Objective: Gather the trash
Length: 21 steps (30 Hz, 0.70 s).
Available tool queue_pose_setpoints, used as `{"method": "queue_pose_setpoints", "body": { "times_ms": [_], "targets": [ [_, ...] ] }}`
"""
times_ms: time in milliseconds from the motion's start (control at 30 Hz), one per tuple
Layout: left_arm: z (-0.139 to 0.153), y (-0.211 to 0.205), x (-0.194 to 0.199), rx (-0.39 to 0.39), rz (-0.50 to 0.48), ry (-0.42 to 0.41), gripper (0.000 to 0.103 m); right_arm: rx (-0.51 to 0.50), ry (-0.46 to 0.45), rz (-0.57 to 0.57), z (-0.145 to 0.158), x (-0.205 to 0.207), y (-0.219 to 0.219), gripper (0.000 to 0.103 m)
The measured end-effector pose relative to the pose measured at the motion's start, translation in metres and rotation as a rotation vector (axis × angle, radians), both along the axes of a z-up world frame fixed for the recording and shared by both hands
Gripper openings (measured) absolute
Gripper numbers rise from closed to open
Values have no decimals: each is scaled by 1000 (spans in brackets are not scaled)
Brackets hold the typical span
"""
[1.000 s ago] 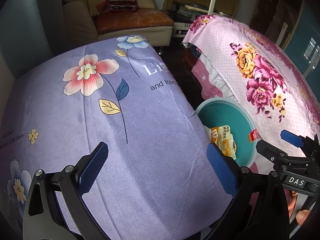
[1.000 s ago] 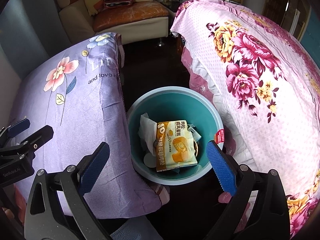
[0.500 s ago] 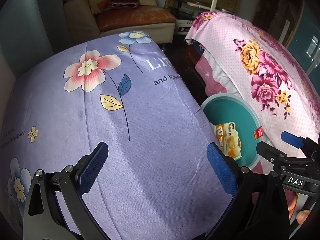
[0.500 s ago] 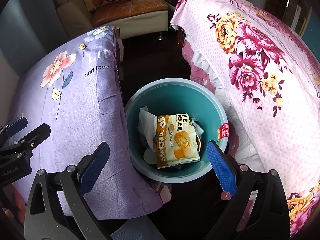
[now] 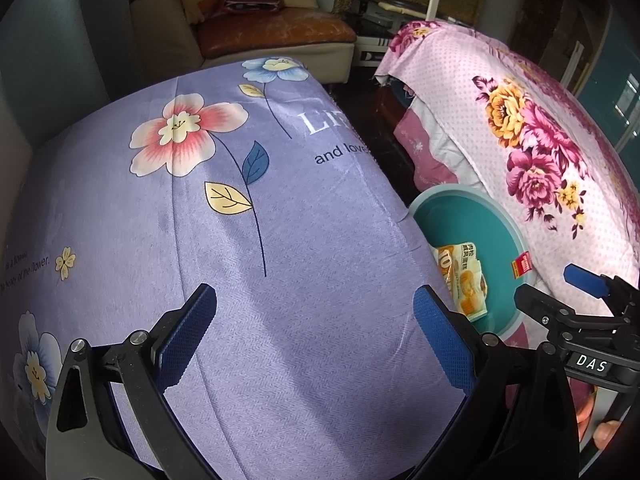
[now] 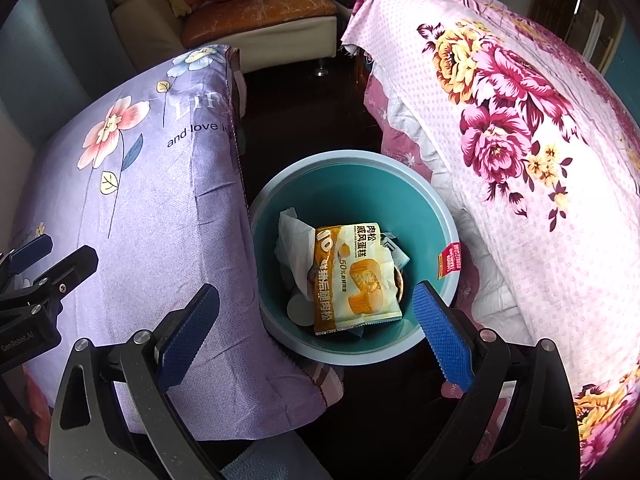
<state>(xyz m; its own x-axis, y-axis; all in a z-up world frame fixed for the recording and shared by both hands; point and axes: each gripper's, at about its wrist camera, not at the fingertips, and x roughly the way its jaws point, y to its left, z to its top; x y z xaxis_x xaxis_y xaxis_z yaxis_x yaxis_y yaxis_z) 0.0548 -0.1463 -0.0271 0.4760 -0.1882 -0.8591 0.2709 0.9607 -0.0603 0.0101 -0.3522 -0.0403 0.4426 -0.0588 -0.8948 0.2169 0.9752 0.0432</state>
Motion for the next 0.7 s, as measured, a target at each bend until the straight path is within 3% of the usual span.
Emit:
{"method": "queue_pose_setpoints", "body": {
  "times_ms": [700],
  "targets": [
    [2, 11, 0, -7, 11, 2, 99, -67, 1, 10, 11, -3, 14, 96]
  ]
}}
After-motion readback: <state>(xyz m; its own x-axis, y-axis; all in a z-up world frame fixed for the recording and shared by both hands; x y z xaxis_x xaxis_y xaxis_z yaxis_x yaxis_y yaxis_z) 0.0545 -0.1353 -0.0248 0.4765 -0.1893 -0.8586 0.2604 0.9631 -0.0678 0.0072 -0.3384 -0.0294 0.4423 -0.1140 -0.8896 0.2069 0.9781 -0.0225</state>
